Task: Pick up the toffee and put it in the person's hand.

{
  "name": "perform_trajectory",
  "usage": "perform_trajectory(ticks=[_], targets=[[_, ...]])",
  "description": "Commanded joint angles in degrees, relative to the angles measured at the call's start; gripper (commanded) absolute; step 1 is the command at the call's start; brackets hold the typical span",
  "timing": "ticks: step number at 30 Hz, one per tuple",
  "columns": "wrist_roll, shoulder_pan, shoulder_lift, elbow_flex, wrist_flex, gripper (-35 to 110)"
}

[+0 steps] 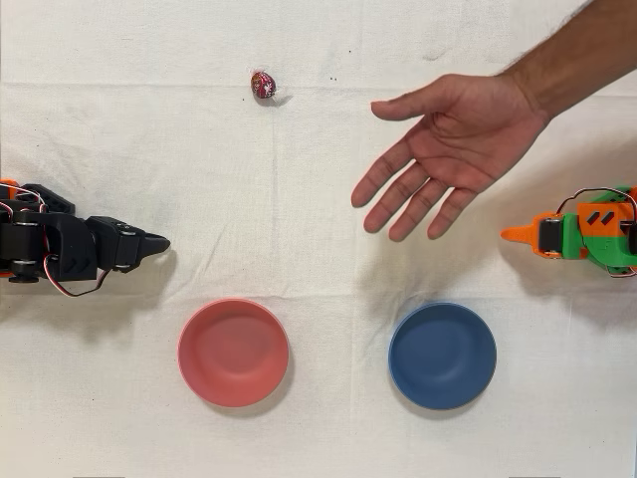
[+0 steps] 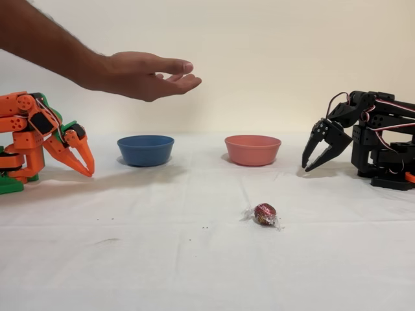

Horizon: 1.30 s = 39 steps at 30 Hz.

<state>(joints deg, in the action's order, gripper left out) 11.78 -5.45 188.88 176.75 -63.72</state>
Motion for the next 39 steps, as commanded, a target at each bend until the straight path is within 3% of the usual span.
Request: perform_trajectory(ticks=[1, 39], targets=[[0.44, -0.44, 4.04, 0.79, 0.09, 0], [1.76, -0.97, 4.04, 0.97, 0.09, 0]])
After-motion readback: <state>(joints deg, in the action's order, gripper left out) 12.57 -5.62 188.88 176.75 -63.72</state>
